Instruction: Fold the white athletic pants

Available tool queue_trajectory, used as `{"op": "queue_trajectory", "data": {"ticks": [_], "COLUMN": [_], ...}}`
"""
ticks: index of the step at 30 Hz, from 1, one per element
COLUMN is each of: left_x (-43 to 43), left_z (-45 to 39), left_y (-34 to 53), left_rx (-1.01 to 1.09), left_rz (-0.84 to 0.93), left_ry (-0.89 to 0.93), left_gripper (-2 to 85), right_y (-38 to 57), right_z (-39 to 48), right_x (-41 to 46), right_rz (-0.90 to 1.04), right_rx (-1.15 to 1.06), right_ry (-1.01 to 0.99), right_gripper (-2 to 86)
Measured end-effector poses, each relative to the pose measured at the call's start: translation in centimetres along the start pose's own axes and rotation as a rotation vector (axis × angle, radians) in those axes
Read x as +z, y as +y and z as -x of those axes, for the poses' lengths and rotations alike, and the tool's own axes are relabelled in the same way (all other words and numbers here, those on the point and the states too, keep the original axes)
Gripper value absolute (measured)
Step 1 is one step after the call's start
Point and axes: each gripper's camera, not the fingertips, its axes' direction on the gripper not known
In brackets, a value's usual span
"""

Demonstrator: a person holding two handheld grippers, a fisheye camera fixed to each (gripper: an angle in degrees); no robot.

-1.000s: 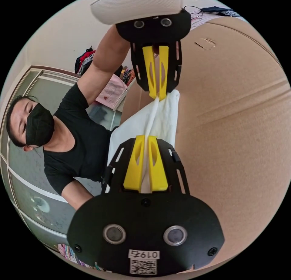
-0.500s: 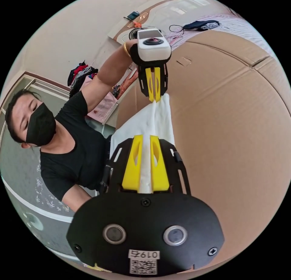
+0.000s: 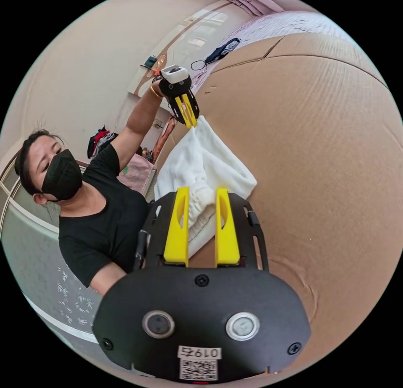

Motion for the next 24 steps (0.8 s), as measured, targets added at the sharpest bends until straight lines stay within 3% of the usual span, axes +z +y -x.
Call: {"op": "queue_trajectory", "data": {"ticks": [8, 16, 24], "left_x": [0.4, 0.6, 1.2], "left_z": [-0.2, -0.6, -1.2], "left_y": [0.3, 1.8, 2.1], "left_rx": [-0.031, -0.022, -0.043], "left_rz": [-0.016, -0.096, -0.093], "left_ry": [0.006, 0.024, 0.022], "left_gripper": [0.7, 0.7, 0.6], "right_y": [1.0, 1.0, -3.9], "right_z": [0.0, -2.1, 1.7], "right_x": [0.9, 0.3, -5.6], "right_rz": [0.038, -0.006, 0.032], "right_rx": [-0.025, 0.014, -0.358], "right_ry": [0.106, 0.074, 0.252], "right_gripper": [5.9, 6.1, 2.4]}}
